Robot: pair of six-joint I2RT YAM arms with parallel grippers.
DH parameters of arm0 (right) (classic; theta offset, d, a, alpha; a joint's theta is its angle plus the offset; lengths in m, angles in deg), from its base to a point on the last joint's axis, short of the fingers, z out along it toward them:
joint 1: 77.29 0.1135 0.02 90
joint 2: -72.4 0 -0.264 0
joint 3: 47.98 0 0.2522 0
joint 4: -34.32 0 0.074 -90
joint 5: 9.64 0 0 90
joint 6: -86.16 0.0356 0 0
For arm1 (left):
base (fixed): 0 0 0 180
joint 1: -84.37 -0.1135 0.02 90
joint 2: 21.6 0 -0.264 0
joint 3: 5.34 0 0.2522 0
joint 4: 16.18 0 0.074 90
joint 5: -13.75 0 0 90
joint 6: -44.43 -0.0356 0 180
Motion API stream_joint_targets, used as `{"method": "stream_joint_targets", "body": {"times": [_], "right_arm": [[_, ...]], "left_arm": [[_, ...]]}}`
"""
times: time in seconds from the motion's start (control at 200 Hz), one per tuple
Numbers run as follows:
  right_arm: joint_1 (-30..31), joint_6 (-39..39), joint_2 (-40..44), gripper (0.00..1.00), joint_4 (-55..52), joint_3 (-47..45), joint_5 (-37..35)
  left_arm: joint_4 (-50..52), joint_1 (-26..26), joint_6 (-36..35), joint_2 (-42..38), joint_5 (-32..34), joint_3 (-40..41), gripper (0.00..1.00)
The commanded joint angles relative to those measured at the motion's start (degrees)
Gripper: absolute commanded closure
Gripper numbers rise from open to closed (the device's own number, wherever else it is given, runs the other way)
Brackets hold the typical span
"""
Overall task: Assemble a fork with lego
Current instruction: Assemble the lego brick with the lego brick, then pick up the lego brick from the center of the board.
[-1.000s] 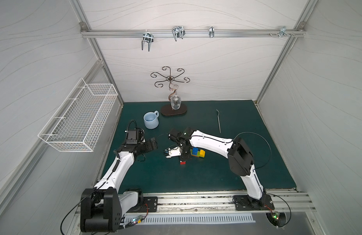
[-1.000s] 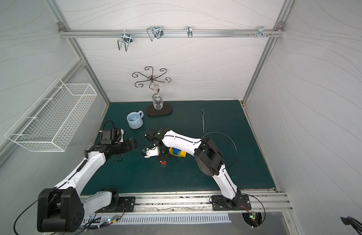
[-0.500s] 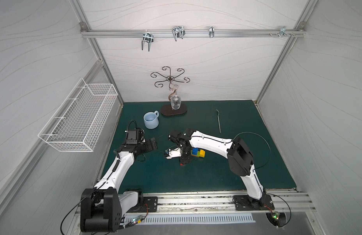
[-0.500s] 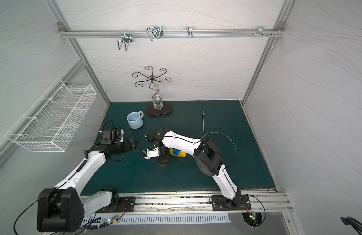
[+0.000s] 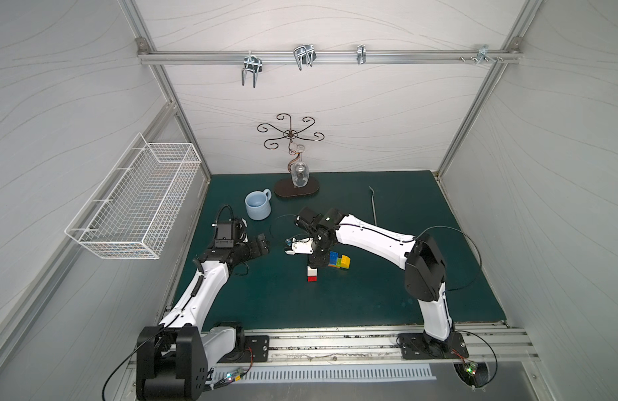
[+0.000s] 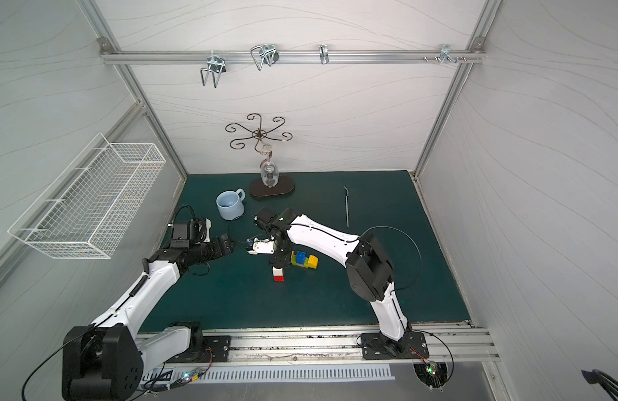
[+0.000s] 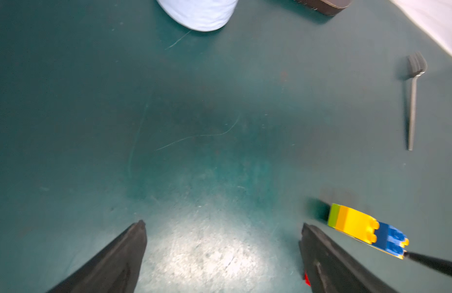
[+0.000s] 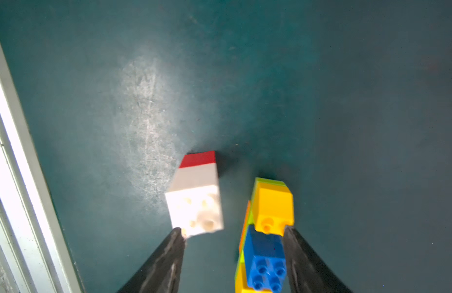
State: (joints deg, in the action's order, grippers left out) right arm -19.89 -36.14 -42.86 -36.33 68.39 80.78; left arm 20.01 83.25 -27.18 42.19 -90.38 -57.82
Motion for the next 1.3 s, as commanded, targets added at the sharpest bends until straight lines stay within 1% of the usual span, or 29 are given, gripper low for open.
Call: {"method": "stream_joint_targets", "body": {"times": [0.0,0.285,0.5,0.655,0.785,1.126,1.291], "right_arm": [[-1.6,3.1,3.4,0.35,0.2,-0.6,0.1],[-5.9,3.3,8.4,0.33,1.8,-6.9,1.4],[-9.1,3.3,9.8,0.32,2.1,-11.4,2.8],[-9.8,4.3,10.3,0.31,4.5,-14.3,4.2],[-9.7,6.2,10.3,0.31,7.1,-16.2,6.1],[-9.8,8.4,7.4,0.31,8.0,-17.5,5.8],[-9.8,9.0,5.7,0.33,8.2,-17.6,5.6]], "left_arm": [[-4.2,-0.4,0.7,-1.2,-4.6,0.3,0.0],[-5.6,-0.3,-0.1,-1.8,-11.3,0.4,0.01],[-3.9,1.2,-3.8,-2.4,-15.4,-0.2,0.01],[-2.5,4.0,-6.6,-2.3,-15.2,-0.4,0.01],[-2.4,5.5,-7.3,-1.9,-15.2,-0.3,0.01],[-2.6,5.7,-7.5,-1.2,-14.8,-0.5,0.01],[-2.5,5.6,-7.6,-1.2,-14.3,-0.5,0.01]]}}
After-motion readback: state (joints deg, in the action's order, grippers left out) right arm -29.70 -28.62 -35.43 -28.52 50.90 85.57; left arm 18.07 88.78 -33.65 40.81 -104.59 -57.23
